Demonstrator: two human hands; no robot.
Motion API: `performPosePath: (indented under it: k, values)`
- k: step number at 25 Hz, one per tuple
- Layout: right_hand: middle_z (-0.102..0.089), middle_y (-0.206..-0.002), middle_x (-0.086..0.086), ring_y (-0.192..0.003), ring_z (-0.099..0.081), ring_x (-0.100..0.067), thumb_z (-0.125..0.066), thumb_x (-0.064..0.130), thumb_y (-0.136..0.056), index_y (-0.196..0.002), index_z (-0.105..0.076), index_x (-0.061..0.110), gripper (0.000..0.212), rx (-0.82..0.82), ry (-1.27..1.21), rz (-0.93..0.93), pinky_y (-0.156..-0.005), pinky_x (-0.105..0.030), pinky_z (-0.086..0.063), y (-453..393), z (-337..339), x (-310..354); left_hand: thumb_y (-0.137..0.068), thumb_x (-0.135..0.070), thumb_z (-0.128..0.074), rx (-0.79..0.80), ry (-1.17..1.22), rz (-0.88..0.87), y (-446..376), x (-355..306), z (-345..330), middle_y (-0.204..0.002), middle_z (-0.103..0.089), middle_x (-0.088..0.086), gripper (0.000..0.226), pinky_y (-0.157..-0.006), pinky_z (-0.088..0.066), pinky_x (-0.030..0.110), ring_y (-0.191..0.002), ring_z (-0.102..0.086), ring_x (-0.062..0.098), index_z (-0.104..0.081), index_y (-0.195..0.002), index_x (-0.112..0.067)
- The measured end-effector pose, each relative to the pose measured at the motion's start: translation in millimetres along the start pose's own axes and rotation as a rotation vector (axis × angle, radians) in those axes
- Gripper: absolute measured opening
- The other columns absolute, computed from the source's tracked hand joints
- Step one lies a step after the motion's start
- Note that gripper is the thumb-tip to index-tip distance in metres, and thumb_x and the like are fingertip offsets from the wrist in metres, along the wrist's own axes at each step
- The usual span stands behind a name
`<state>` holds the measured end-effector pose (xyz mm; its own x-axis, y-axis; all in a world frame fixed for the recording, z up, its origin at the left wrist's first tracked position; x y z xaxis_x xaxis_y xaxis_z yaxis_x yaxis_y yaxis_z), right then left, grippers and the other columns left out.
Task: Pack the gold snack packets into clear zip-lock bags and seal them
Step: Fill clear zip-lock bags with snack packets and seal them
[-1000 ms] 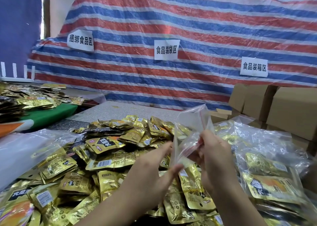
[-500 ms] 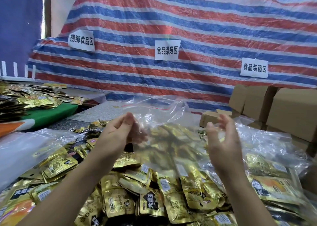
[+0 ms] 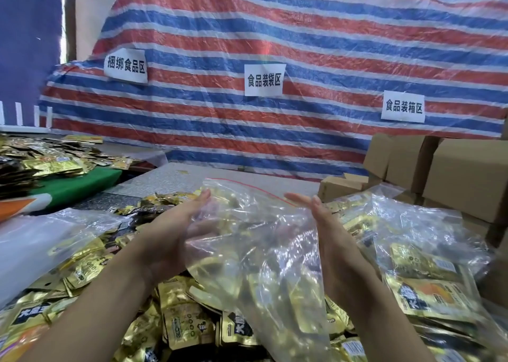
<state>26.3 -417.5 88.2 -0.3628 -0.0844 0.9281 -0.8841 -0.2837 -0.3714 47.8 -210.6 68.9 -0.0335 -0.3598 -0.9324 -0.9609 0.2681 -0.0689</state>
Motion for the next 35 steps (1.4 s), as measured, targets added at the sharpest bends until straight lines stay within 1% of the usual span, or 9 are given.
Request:
performPosePath:
  k: [2,5,10,12,15,20,23,27,35]
  values:
    - [-0.071,-0.097,0.023,-0.076,-0.066,0.012,-0.042,0.056,-0.088,-0.121,-0.065,0.029,0.049,0.003,-0.022,-0.001,-0.062,-0.019,-0.052,-1.5,-0.1,-2.4,-0.082,-0.044,-0.06,0.081,-0.038,0.041,1.0,4.9,-6.4,-0.046,-0.05,0.001,0.042,-0.059,-0.059,0.041,-0.043,-0.062,0.014,-0.068,-0.094,-0.004]
    - [-0.073,-0.114,-0.005,-0.088,-0.073,-0.022,-0.045,0.063,-0.091,-0.102,-0.076,0.022,0.053,-0.003,-0.053,-0.045,-0.061,-0.032,-0.057,-3.1,1.2,-8.5,-0.078,-0.04,-0.065,0.017,-0.086,0.067,-0.4,9.6,-3.4,-0.071,-0.062,0.011,0.047,-0.055,-0.057,0.035,-0.055,-0.067,0.016,-0.071,-0.109,-0.005]
    - [-0.075,-0.093,-0.006,-0.085,-0.069,-0.016,-0.045,0.049,-0.088,-0.092,-0.077,0.024,0.04,0.033,0.033,0.013,-0.07,-0.02,-0.054,-5.7,0.2,-9.3,-0.089,-0.031,-0.064,0.208,0.032,0.231,7.0,11.3,-4.9,-0.037,-0.034,-0.005,0.029,-0.062,-0.049,0.027,-0.026,-0.038,0.007,-0.068,-0.079,-0.004]
    - [-0.074,-0.093,-0.007,-0.086,-0.069,-0.019,-0.052,0.038,-0.091,-0.099,-0.074,0.024,0.028,0.031,0.063,0.013,-0.072,-0.024,-0.054,-8.0,2.2,-12.6,-0.096,-0.025,-0.064,0.382,0.119,0.258,8.8,7.5,-10.5,-0.039,-0.041,-0.002,0.032,-0.05,-0.053,0.024,-0.032,-0.048,0.01,-0.067,-0.072,-0.004]
    - [-0.072,-0.083,-0.011,-0.072,-0.065,-0.02,-0.045,0.029,-0.104,-0.105,-0.066,0.008,0.03,-0.152,0.093,-0.053,-0.064,-0.032,-0.052,-14.5,19.2,-22.8,-0.092,-0.012,-0.068,0.547,0.23,0.144,10.0,-6.7,-10.4,-0.058,-0.053,0.012,0.019,-0.066,-0.058,0.035,-0.065,-0.068,0.026,-0.067,-0.09,0.007]
    - [-0.059,-0.073,0.005,-0.064,-0.053,-0.013,-0.054,0.038,-0.097,-0.078,-0.056,0.018,0.028,-0.342,0.944,-0.215,-0.058,-0.028,-0.042,-14.6,56.5,-49.1,-0.072,-0.042,-0.07,-0.172,-0.127,0.025,-12.2,2.7,31.5,-0.088,-0.074,0.016,0.038,-0.072,-0.059,0.045,-0.08,-0.073,0.029,-0.076,-0.095,-0.012]
    - [-0.059,-0.086,0.007,-0.076,-0.055,-0.011,-0.051,0.065,-0.089,-0.093,-0.056,0.019,0.046,-0.153,1.286,-0.399,-0.06,-0.029,-0.044,-10.7,55.3,-66.6,-0.076,-0.057,-0.059,-0.242,-0.316,0.015,-16.6,10.1,22.3,-0.098,-0.072,0.01,0.048,-0.083,-0.055,0.044,-0.09,-0.069,0.03,-0.073,-0.095,-0.015]
    - [-0.061,-0.089,0.004,-0.074,-0.056,-0.011,-0.049,0.083,-0.077,-0.097,-0.056,0.02,0.066,0.014,1.412,-0.552,-0.059,-0.031,-0.044,-2.5,41.6,-72.5,-0.093,-0.033,-0.06,-0.254,-0.469,-0.091,-18.1,7.6,22.6,-0.076,-0.072,0.0,0.032,-0.048,-0.049,0.017,-0.059,-0.067,0.005,-0.076,-0.075,-0.012]
    - [-0.045,-0.072,0.003,-0.058,-0.04,-0.013,-0.048,0.031,-0.092,-0.077,-0.042,0.018,0.021,-0.038,1.197,-0.599,-0.049,-0.027,-0.031,0.2,35.0,-64.7,-0.058,-0.089,-0.036,-0.259,-0.989,0.012,-16.9,13.8,22.4,-0.067,-0.06,-0.002,0.091,-0.052,-0.04,0.024,-0.051,-0.053,0.009,-0.067,-0.089,-0.01]
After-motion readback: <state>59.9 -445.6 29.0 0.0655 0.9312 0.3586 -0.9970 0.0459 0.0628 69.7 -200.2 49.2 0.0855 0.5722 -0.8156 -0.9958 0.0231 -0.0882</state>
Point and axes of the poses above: each hand's wrist, its own y-axis away from the middle knuckle, its own z-axis out of the back of the hand, x = y × z, the point moved 5 cm from there along -y, towards the middle knuckle
